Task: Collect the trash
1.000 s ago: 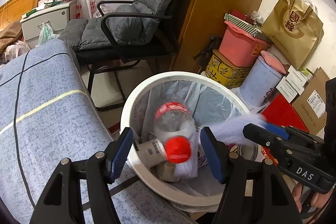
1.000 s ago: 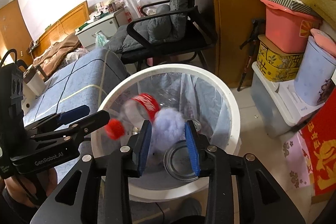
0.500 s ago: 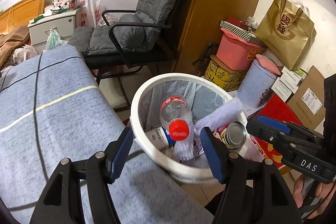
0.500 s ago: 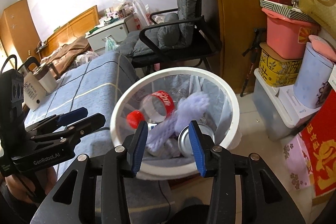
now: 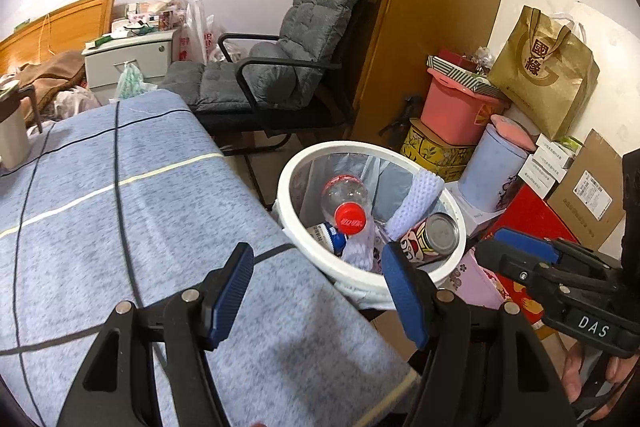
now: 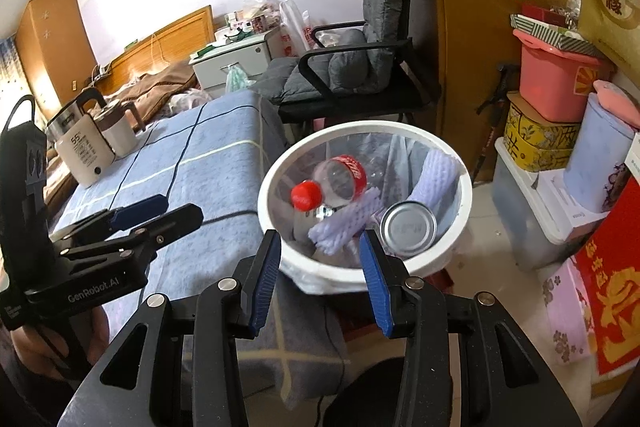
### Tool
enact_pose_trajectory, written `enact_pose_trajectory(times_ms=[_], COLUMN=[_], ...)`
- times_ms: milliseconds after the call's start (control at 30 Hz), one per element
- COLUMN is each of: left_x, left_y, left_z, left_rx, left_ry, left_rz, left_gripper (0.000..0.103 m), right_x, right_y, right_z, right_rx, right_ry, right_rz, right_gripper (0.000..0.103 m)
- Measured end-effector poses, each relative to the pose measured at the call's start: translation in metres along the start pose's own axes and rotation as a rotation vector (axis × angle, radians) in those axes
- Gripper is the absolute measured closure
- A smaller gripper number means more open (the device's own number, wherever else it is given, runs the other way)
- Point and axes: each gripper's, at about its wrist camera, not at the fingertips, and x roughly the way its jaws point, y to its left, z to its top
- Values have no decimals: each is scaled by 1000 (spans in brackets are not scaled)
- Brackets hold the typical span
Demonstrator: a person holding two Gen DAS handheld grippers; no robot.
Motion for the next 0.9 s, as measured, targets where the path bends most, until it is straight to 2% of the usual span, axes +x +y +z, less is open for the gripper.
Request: enact_pose_trajectory(times_ms=[367,633,900], left_x=[-32,-50,-57], left_y=[4,11,11], left_z=[-23,-39,-50], left_rx=[-10,-46,-55], left_ry=[-20,-30,-29], left_rz=[51,88,105], left_gripper=[35,35,35], right_x=[-30,-34,-34], right_y=[19,33,35], right_z=[-19,-37,-40], right_rx=[-40,-77,-94], right_ry=[-57,-51,-52], right_rz=[9,22,21], right_gripper=[61,61,61])
